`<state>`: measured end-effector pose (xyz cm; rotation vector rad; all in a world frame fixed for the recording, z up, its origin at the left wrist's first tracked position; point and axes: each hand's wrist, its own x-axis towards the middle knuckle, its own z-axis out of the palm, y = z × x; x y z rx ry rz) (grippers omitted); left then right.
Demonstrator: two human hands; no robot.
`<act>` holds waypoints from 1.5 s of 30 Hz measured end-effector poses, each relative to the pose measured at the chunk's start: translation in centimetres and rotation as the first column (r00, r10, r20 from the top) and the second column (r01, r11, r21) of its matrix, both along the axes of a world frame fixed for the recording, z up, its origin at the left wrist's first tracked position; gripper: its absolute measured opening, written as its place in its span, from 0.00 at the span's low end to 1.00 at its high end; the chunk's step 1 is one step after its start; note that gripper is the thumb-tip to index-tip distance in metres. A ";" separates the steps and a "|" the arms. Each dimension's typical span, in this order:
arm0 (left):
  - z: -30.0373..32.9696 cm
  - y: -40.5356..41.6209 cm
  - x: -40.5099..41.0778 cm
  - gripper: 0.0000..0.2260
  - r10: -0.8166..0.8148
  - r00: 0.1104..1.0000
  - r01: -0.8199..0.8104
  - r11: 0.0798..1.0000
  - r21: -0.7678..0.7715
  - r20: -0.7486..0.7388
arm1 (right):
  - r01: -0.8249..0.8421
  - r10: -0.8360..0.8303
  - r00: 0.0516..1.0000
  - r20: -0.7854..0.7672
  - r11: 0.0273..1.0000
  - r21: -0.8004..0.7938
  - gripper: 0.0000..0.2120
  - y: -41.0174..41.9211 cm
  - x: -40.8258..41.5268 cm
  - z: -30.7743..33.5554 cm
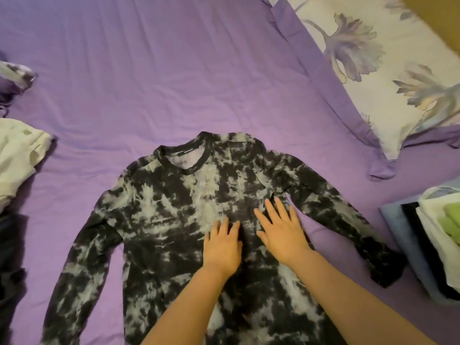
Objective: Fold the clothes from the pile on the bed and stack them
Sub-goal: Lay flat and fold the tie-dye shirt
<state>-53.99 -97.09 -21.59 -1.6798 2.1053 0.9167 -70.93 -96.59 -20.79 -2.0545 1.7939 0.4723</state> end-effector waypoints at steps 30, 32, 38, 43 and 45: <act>-5.2 -19.3 0.9 0.41 -0.113 0.971 0.133 0.988 -0.082 0.209 | 0.050 -0.072 0.991 0.113 0.981 0.189 0.32 -24.1 1.5 -4.1; -4.8 -19.7 0.5 0.41 -0.105 0.969 0.122 0.991 -0.061 0.224 | 0.056 -0.078 0.988 0.136 0.985 0.164 0.30 -23.9 1.1 -4.1; -4.0 -18.0 -2.7 0.32 -0.208 0.966 0.239 0.943 -0.232 0.153 | 0.083 -0.059 0.981 0.186 0.989 -0.124 0.22 -18.7 -4.1 -4.1; -4.6 -16.9 -8.0 0.32 -0.254 0.967 0.253 0.931 -0.264 0.030 | 0.428 -0.385 0.893 0.231 0.887 -0.175 0.28 -12.9 -9.8 -4.1; -4.8 -16.9 -9.8 0.33 -0.216 0.976 0.213 0.946 -0.245 0.014 | 0.498 -0.456 0.859 0.232 0.851 -0.168 0.27 -11.7 -10.7 -4.2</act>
